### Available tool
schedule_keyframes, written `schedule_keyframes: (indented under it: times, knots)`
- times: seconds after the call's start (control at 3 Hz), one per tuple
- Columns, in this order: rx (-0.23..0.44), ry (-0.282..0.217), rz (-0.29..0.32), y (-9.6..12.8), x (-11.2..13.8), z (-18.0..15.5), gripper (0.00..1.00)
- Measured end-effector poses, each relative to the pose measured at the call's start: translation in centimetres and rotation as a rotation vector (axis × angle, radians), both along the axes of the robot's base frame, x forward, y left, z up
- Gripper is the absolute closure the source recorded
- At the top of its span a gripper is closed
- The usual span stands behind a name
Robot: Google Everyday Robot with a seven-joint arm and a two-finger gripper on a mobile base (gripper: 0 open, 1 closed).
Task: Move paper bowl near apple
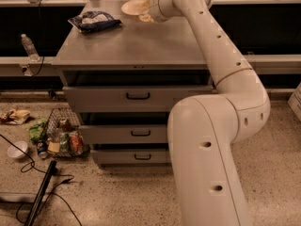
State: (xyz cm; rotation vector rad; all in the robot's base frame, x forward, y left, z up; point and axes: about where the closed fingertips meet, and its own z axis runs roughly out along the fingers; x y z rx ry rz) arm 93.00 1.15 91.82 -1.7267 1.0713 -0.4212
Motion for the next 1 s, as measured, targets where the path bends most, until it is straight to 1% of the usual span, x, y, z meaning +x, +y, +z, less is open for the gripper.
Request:
schedule_keyframes:
  times: [0.33, 0.67, 1.0]
  knots:
    - [0.019, 0.027, -0.021, 0.2, 0.9, -1.0, 0.59]
    - [0.029, 0.045, -0.028, 0.4, 1.4, -1.9, 0.36]
    - [0.034, 0.051, -0.026, 0.9, 1.6, -2.3, 0.11]
